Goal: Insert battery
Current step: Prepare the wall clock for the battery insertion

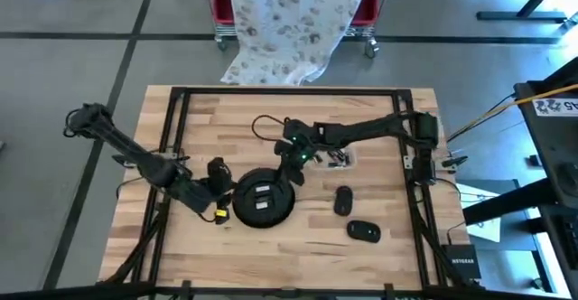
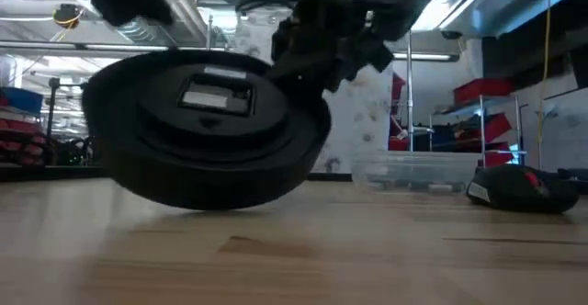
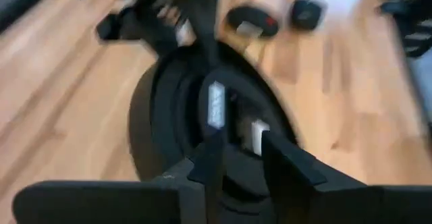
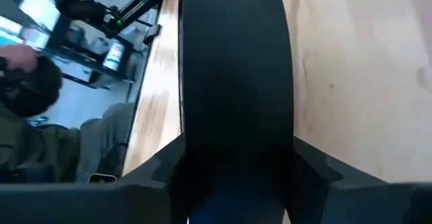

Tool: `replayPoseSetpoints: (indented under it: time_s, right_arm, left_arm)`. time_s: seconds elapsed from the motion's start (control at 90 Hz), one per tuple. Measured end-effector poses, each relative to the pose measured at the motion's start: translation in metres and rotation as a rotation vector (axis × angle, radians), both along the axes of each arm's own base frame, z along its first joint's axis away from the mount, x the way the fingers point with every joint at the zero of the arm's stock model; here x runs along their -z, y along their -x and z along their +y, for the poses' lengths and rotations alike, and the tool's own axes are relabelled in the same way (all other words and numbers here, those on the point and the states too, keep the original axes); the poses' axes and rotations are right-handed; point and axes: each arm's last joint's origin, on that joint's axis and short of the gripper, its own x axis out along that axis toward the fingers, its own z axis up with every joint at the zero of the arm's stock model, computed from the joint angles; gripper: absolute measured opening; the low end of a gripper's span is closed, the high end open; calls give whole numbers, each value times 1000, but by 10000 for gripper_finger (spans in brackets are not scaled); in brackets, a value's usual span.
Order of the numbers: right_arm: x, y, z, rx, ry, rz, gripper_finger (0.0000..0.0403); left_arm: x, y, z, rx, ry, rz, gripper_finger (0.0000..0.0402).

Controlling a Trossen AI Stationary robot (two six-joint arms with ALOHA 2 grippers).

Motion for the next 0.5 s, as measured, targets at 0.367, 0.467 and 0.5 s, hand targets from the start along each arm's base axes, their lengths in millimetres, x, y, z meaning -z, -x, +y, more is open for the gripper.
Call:
replayPoseSetpoints:
  time_s: [0.367, 0.467, 0.5]
  right_arm:
    - [11, -1, -3, 79, 146, 13, 254]
    - [-9, 2, 2, 39, 194, -47, 242]
    - [-19, 6, 5, 27, 228, -66, 237]
  left_arm:
    - [63, 0, 0, -177, 58, 155, 81]
    - [66, 0, 0, -203, 79, 156, 81]
    - [66, 1, -1, -202, 81, 155, 81]
